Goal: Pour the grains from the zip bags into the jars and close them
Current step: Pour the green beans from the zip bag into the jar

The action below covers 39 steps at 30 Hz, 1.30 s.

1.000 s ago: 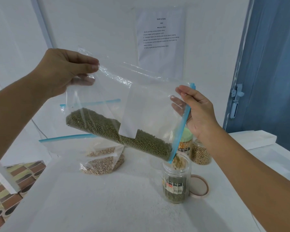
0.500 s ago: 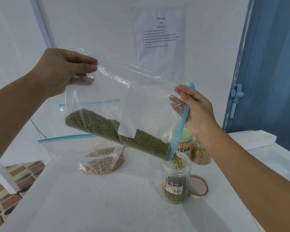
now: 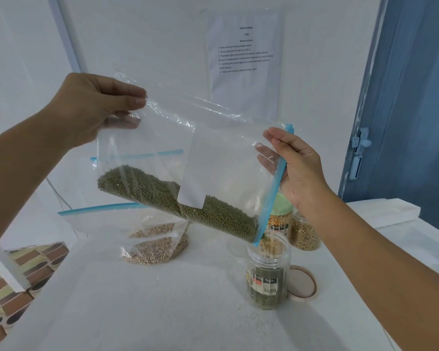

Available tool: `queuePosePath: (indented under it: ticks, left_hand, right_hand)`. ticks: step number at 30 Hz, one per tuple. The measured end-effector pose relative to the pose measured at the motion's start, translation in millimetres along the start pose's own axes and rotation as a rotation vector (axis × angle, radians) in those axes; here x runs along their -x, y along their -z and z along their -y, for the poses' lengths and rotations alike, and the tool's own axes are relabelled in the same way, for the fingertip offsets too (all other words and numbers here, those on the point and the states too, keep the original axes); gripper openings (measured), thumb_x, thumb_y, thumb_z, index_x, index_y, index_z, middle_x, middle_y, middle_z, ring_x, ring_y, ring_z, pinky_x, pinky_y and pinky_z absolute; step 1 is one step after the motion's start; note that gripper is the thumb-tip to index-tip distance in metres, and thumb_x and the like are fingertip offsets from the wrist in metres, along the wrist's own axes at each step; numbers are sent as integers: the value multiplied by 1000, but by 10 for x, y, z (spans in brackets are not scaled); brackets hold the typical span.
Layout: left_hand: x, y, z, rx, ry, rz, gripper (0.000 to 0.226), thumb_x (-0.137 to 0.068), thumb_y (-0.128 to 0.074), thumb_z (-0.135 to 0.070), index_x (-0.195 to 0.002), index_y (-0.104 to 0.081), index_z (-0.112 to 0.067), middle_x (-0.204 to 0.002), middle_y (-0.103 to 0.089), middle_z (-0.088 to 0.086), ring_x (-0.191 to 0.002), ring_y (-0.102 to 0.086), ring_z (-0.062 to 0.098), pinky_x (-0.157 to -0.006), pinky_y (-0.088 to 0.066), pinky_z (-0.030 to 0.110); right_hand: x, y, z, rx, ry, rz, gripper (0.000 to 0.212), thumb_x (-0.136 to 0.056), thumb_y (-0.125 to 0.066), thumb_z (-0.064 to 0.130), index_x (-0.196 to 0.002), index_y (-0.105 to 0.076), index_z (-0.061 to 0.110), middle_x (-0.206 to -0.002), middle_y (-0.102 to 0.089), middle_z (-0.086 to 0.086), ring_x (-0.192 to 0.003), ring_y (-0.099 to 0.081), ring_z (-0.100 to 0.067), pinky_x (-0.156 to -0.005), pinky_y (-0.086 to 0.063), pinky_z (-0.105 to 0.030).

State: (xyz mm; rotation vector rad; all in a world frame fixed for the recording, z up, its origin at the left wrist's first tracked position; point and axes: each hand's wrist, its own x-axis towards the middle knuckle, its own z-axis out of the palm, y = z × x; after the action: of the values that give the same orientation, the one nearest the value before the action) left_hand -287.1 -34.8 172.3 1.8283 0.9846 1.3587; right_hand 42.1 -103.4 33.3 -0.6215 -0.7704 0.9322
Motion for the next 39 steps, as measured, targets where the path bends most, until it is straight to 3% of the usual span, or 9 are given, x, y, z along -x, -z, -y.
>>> queuePosePath:
  ticks: [39]
  left_hand:
    - [-38,-15,46,-17,-6,3,26,-77,-85,-10,-103,-80,-9,-110,-76,18,-68,-68,17,-78,-65,33]
  right_hand:
    - [-6,9,-39,-4,-5,-13,18,-99,-64,2,-107,-77,11,-116,-78,-7,-103,-76,-31,-84,-62,-36]
